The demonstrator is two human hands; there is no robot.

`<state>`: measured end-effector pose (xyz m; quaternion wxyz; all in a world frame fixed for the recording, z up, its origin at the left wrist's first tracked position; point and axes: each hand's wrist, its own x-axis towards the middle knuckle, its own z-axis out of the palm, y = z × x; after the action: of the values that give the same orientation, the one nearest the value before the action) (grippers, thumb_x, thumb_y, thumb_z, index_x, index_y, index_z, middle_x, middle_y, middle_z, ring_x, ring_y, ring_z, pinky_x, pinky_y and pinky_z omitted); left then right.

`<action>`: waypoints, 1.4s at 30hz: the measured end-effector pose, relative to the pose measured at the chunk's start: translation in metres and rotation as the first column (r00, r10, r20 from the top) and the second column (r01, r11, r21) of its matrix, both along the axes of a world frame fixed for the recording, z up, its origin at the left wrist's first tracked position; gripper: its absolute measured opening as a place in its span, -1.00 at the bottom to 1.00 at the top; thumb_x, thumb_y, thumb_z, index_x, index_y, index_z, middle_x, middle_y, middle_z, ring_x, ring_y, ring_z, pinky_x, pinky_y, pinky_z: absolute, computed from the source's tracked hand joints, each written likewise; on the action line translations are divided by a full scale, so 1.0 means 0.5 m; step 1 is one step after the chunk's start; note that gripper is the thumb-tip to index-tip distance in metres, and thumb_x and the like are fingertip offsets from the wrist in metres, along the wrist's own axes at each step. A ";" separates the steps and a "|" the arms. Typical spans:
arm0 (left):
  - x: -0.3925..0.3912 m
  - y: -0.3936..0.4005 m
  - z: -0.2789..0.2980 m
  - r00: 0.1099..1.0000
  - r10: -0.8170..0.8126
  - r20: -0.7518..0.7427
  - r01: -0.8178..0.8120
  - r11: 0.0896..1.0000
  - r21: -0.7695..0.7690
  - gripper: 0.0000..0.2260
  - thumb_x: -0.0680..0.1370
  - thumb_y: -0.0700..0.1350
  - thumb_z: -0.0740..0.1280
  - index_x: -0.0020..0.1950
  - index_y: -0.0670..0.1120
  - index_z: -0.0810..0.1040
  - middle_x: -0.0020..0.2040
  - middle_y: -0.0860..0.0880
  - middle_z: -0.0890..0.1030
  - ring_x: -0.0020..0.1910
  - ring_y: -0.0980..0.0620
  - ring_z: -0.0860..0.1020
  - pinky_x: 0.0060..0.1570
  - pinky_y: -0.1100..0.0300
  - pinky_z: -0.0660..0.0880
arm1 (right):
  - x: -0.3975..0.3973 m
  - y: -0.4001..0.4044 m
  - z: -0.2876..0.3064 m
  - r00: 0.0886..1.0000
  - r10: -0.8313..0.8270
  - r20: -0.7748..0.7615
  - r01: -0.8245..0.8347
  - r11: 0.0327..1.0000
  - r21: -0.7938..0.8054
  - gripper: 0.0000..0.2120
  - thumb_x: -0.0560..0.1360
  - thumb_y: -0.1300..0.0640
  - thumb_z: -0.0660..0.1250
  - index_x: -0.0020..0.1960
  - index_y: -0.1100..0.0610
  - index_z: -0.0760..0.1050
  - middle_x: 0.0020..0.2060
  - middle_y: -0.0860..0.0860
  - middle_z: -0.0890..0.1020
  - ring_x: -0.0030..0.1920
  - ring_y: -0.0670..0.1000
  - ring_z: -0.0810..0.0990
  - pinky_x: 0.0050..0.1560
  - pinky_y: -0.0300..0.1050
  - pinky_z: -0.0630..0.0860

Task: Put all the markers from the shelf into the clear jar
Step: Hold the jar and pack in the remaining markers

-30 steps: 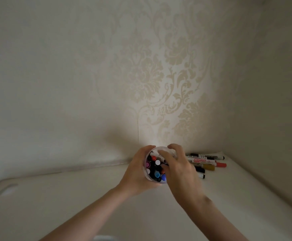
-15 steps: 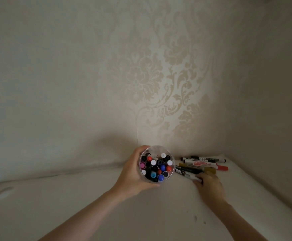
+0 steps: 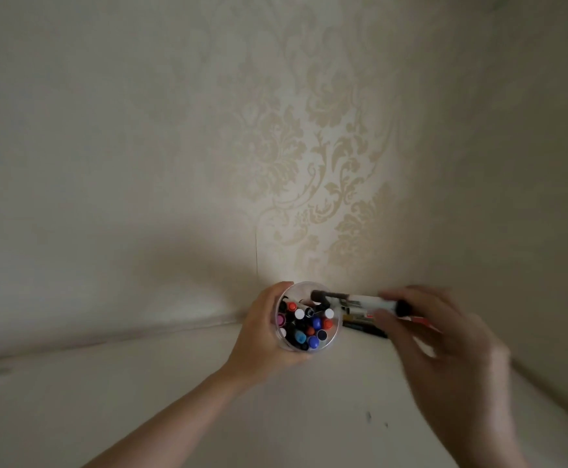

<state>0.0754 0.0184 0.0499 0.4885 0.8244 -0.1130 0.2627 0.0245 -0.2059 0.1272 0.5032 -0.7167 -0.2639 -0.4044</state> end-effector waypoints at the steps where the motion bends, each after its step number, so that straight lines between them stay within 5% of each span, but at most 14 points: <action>1: -0.004 -0.007 0.002 1.000 0.004 0.004 -0.004 1.000 0.002 -0.15 0.14 -0.08 0.69 0.32 0.25 0.38 0.27 0.13 0.53 0.27 0.11 0.54 0.21 0.20 0.54 | 0.015 0.023 -0.002 1.000 -0.001 -0.014 0.001 0.999 -0.035 -0.84 0.39 0.23 0.50 -0.04 0.10 0.66 -0.10 -0.05 0.62 -0.15 -0.11 0.65 -0.08 -0.41 0.56; 6: -0.016 -0.030 0.001 1.000 0.015 0.003 -0.015 1.000 -0.027 -0.19 0.15 -0.07 0.68 0.32 0.17 0.41 0.25 0.09 0.57 0.24 0.06 0.58 0.18 0.04 0.58 | 0.096 0.101 -0.027 0.993 -0.105 -0.062 0.076 0.931 -0.358 -0.70 0.38 0.20 0.51 0.10 0.11 0.63 0.02 0.00 0.64 -0.04 -0.05 0.61 -0.03 -0.12 0.59; 8: -0.012 -0.023 -0.005 1.000 0.013 -0.021 -0.013 0.999 -0.041 -0.16 0.16 -0.19 0.69 0.36 0.06 0.40 0.27 0.06 0.55 0.27 0.08 0.56 0.23 0.02 0.55 | 0.121 0.077 -0.042 0.993 -0.110 -0.048 0.086 0.931 -0.354 -0.61 0.34 0.08 0.52 0.15 0.02 0.60 0.09 -0.05 0.58 0.00 -0.11 0.57 0.02 -0.24 0.53; 10: -0.008 -0.012 -0.006 0.999 0.014 -0.034 -0.016 0.998 -0.065 -0.13 0.15 -0.26 0.69 0.37 0.05 0.39 0.28 0.10 0.54 0.28 0.13 0.54 0.25 0.04 0.55 | 0.148 0.030 -0.062 0.993 -0.100 -0.064 0.083 0.970 -0.227 -0.71 0.36 0.05 0.49 0.06 -0.06 0.57 -0.01 -0.14 0.57 -0.07 -0.20 0.56 -0.04 -0.51 0.41; 12: -0.003 -0.008 -0.005 0.999 0.012 -0.044 -0.016 0.996 -0.089 -0.12 0.14 -0.28 0.68 0.36 0.07 0.39 0.28 0.13 0.53 0.28 0.15 0.54 0.23 0.06 0.57 | 0.192 -0.020 -0.107 0.968 -0.188 -0.167 0.151 0.966 -0.211 -0.81 0.44 0.14 0.42 0.00 -0.09 0.53 -0.09 -0.12 0.62 -0.09 -0.17 0.60 -0.08 -0.57 0.37; 15: 0.001 -0.014 -0.007 0.999 0.006 -0.040 -0.009 0.997 -0.073 -0.12 0.15 -0.26 0.70 0.37 0.06 0.39 0.29 0.13 0.53 0.29 0.16 0.53 0.24 0.14 0.55 | 0.259 -0.056 -0.209 0.782 -0.452 -0.429 0.124 0.788 -0.603 -0.69 0.55 0.10 0.29 0.29 0.02 0.45 0.26 0.03 0.53 0.23 0.07 0.51 0.21 -0.12 0.46; 17: 0.003 -0.019 -0.010 0.999 0.002 -0.035 -0.004 0.999 -0.053 -0.13 0.14 -0.24 0.70 0.36 0.07 0.40 0.28 0.15 0.54 0.29 0.15 0.53 0.24 0.16 0.54 | 0.284 -0.053 -0.264 0.705 -0.553 -0.445 0.028 0.648 -0.761 -0.57 0.57 0.01 0.22 0.42 0.00 0.30 0.41 -0.01 0.35 0.35 0.06 0.40 0.29 0.01 0.38; 21: 0.000 -0.025 -0.005 0.999 -0.007 -0.032 0.006 0.999 -0.035 -0.15 0.12 -0.07 0.69 0.34 0.14 0.40 0.26 0.18 0.54 0.28 0.14 0.53 0.20 0.25 0.52 | 0.315 -0.032 -0.291 0.708 -0.581 -0.401 0.152 0.680 -0.717 -0.58 0.55 -0.06 0.24 0.38 0.00 0.37 0.36 0.01 0.40 0.32 0.06 0.39 0.23 -0.01 0.36; 26: 0.002 -0.018 -0.004 0.998 0.004 -0.063 -0.007 0.999 -0.050 -0.13 0.11 -0.06 0.69 0.34 0.17 0.38 0.26 0.17 0.55 0.27 0.16 0.55 0.19 0.22 0.54 | 0.329 -0.015 -0.296 0.606 -0.714 -0.350 0.183 0.554 -0.812 -0.58 0.53 -0.16 0.22 0.32 0.00 0.36 0.30 0.08 0.40 0.25 0.12 0.39 0.18 0.05 0.40; 29: 0.003 -0.011 -0.004 0.998 0.008 -0.069 -0.010 0.999 -0.036 -0.12 0.13 -0.14 0.70 0.36 0.13 0.37 0.28 0.14 0.54 0.27 0.16 0.54 0.22 0.15 0.56 | 0.301 -0.013 -0.268 0.664 -0.568 -0.485 0.114 0.719 -0.686 -0.76 0.57 0.00 0.25 0.18 0.08 0.47 0.10 0.07 0.57 0.03 0.04 0.50 0.04 -0.06 0.46; 32: 0.003 -0.006 -0.007 0.997 0.009 -0.079 -0.012 0.999 -0.041 -0.12 0.14 -0.16 0.70 0.36 0.15 0.37 0.28 0.16 0.53 0.29 0.17 0.53 0.23 0.14 0.55 | 0.229 -0.035 -0.207 0.798 -0.301 -0.522 0.146 0.937 -0.317 -0.92 0.54 0.13 0.34 -0.02 0.11 0.58 -0.16 0.06 0.68 -0.27 -0.08 0.54 -0.27 -0.32 0.40; 35: 0.005 -0.007 -0.010 0.996 0.016 -0.085 -0.022 0.997 -0.079 -0.12 0.13 -0.17 0.68 0.34 0.17 0.37 0.26 0.16 0.54 0.26 0.15 0.55 0.22 0.08 0.58 | 0.129 -0.065 -0.122 0.923 -0.277 -0.267 0.264 0.961 -0.083 -0.99 0.51 0.03 0.37 -0.08 -0.08 0.57 -0.28 -0.15 0.65 -0.28 -0.18 0.60 -0.27 -0.51 0.39; 38: 0.006 -0.016 -0.008 0.997 0.011 -0.072 -0.016 0.997 -0.076 -0.13 0.11 -0.08 0.65 0.35 0.11 0.37 0.29 0.08 0.52 0.28 0.10 0.54 0.24 0.02 0.56 | 0.050 -0.069 -0.057 0.960 -0.278 0.042 0.279 0.960 -0.026 -0.94 0.51 0.05 0.34 -0.06 0.01 0.57 -0.30 -0.12 0.58 -0.27 -0.11 0.55 -0.20 -0.50 0.36; 42: 0.002 -0.033 0.000 0.999 0.027 -0.020 -0.028 0.999 -0.044 -0.17 0.09 0.01 0.62 0.31 0.18 0.38 0.27 0.04 0.53 0.27 0.06 0.55 0.24 -0.03 0.55 | 0.040 -0.022 -0.034 0.978 -0.175 0.116 0.184 0.980 -0.072 -0.95 0.49 0.15 0.41 -0.05 0.11 0.59 -0.25 -0.08 0.58 -0.28 -0.17 0.51 -0.17 -0.47 0.37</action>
<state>0.0765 0.0018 0.0498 0.5042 0.8173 -0.0910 0.2636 0.0446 -0.2170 0.1103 0.4194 -0.7347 -0.2414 -0.4754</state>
